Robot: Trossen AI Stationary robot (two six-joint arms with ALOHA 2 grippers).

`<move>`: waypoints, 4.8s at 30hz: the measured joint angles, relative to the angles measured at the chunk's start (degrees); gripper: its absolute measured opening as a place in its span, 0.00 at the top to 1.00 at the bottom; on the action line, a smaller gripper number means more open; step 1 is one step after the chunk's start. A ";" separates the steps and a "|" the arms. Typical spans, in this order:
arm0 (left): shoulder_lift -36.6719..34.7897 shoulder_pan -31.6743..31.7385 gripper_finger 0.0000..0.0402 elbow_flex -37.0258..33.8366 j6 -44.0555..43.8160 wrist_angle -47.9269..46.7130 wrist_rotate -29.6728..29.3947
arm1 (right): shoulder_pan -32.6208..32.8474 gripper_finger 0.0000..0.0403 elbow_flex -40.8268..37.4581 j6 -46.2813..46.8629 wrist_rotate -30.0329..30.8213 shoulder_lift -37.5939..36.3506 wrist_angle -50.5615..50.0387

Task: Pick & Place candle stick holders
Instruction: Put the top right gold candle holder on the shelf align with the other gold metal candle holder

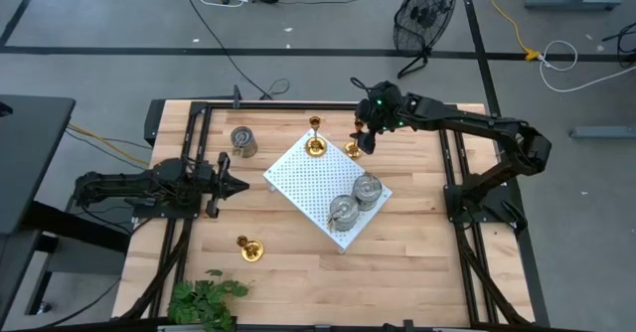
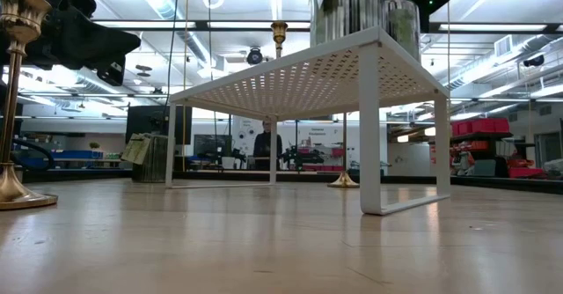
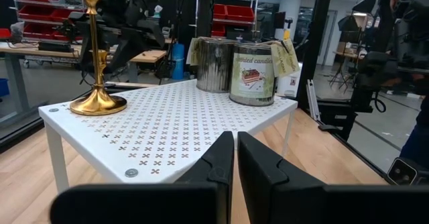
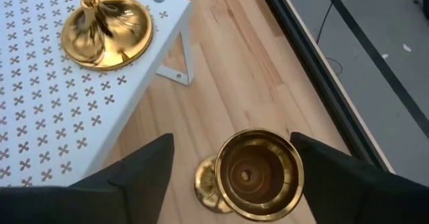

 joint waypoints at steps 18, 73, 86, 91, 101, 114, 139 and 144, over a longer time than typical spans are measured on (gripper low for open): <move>-0.01 0.00 0.94 0.01 0.00 0.00 0.00 | 0.00 0.54 0.00 -0.04 0.00 0.00 0.43; 0.00 -0.02 0.94 0.00 0.01 0.00 0.00 | -0.02 0.66 10.82 -3.54 2.23 -7.06 -8.57; -0.02 0.00 0.94 0.02 0.01 0.00 0.00 | 0.00 0.66 23.32 -6.05 5.93 -7.06 -21.06; -0.01 -0.02 0.94 0.00 0.00 0.02 0.00 | 0.14 0.66 24.92 -6.04 6.01 -7.06 -22.16; -0.01 0.00 0.94 0.01 0.00 0.02 0.00 | 1.51 0.66 24.98 -6.05 5.97 -6.78 -24.17; 0.00 -0.01 0.94 0.01 0.01 0.00 0.00 | 1.51 0.66 25.03 -6.21 5.87 -6.75 -24.50; -0.02 -0.02 0.94 0.02 0.01 0.00 0.00 | 1.51 0.66 25.03 -6.05 5.93 -6.75 -25.51; -0.02 -0.02 0.94 0.00 -0.01 0.00 0.00 | 1.51 0.66 25.03 -6.52 5.97 -6.75 -26.21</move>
